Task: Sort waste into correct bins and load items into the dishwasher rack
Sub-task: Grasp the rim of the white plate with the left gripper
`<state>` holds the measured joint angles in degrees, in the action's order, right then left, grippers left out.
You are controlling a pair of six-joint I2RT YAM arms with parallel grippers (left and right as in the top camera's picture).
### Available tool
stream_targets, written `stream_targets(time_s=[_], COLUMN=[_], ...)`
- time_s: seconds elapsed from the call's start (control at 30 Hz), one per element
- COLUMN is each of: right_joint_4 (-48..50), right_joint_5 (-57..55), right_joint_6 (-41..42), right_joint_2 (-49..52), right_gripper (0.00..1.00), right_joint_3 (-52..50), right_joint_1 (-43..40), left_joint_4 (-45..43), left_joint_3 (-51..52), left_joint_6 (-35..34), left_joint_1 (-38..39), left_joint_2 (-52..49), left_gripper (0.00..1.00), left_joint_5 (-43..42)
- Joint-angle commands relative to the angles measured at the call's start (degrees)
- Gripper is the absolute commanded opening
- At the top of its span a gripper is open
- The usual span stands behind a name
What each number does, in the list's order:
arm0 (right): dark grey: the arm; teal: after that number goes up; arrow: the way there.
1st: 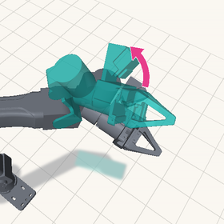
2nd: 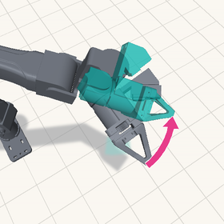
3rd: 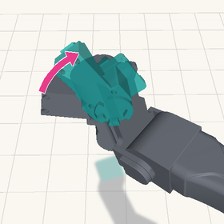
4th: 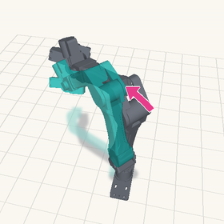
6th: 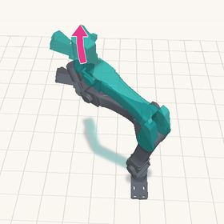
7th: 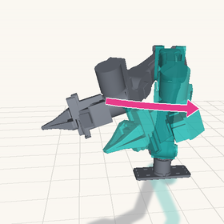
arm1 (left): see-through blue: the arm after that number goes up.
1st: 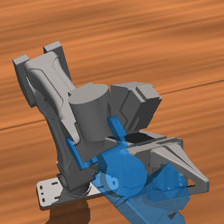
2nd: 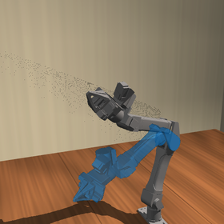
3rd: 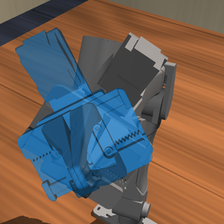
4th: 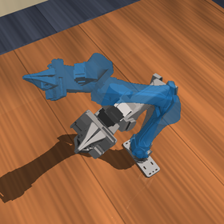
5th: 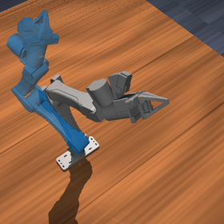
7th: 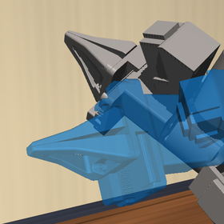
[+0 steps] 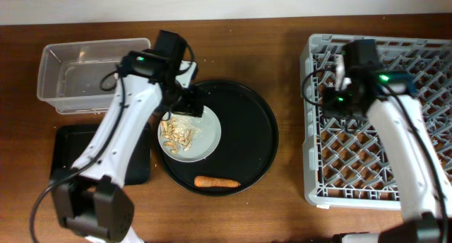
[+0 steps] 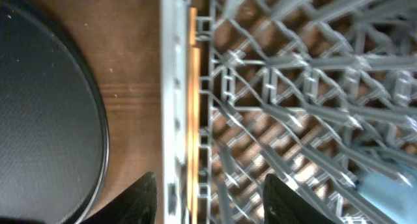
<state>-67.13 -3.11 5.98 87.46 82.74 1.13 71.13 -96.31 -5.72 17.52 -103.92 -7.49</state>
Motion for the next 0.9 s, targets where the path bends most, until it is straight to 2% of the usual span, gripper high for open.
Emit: stream_targets(time_s=[0.0, 0.17, 0.5, 0.63, 0.7, 0.87], right_joint_4=[-3.5, -7.3, -8.15, -8.17, -8.17, -8.33], right_joint_5=[5.4, 8.98, 8.98, 8.98, 8.98, 8.98], right_joint_6=[0.44, 0.42, 0.42, 0.42, 0.42, 0.42], right_joint_2=[-2.36, -2.19, -2.19, -2.19, -2.19, -2.19], right_gripper=[0.52, 0.52, 0.53, 0.53, 0.53, 0.53], right_joint_3=[1.09, 1.05, 1.05, 1.05, 1.05, 1.05], right_joint_1=[-6.03, -12.0, -12.02, -12.02, -12.02, -12.02], left_joint_4=[-0.7, -3.19, -6.19, -6.23, -6.19, -6.45], left_joint_3=[-0.09, -0.09, -0.09, -0.09, -0.09, 0.87], left_joint_6=[-1.14, -1.14, -1.38, -6.1, -6.71, -6.73], left_joint_1=[3.67, 8.98, 15.82, 16.52, 16.52, 16.63], left_joint_2=[-4.79, -10.75, -21.09, -22.18, -22.18, -22.53], left_gripper=[0.81, 0.8, 0.79, 0.79, 0.64, 0.59], left_joint_5=[-0.61, 0.63, 3.28, 8.83, 8.81, 9.05])
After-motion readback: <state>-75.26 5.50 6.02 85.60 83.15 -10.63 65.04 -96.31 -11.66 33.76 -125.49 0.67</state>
